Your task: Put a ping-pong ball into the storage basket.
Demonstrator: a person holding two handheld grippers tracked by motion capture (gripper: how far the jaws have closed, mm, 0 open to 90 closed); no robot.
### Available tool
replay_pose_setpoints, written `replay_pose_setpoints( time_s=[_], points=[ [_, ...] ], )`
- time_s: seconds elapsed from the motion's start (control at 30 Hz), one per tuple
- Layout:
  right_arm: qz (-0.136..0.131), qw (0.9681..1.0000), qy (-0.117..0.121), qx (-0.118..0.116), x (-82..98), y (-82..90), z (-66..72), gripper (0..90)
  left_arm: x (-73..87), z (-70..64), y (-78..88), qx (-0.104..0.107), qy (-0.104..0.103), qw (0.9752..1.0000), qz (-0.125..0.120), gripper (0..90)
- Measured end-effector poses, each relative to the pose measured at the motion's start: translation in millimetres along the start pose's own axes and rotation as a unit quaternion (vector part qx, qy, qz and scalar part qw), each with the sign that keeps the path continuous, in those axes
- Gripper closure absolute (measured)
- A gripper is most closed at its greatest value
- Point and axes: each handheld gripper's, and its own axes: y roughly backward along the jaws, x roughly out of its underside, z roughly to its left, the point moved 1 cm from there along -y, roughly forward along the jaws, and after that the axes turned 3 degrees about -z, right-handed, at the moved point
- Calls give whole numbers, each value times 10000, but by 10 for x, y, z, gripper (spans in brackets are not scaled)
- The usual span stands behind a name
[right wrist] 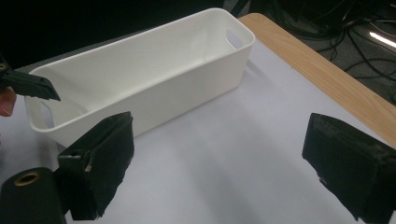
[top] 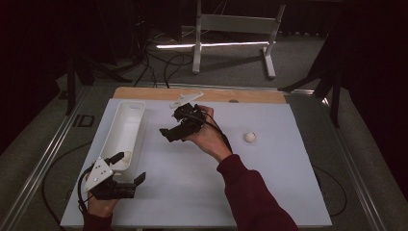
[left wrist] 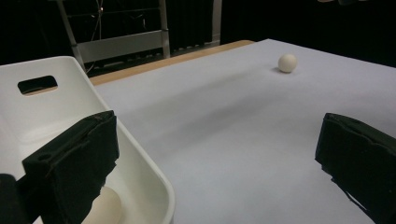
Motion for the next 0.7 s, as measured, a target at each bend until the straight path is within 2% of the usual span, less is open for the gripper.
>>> replay_pose_setpoints(
  time_s=[0.7],
  points=[
    [56, 9999, -110, 106, 114, 70, -104, 88, 0, -2, -1, -2, -3, 10000, 4, 3]
  ],
)
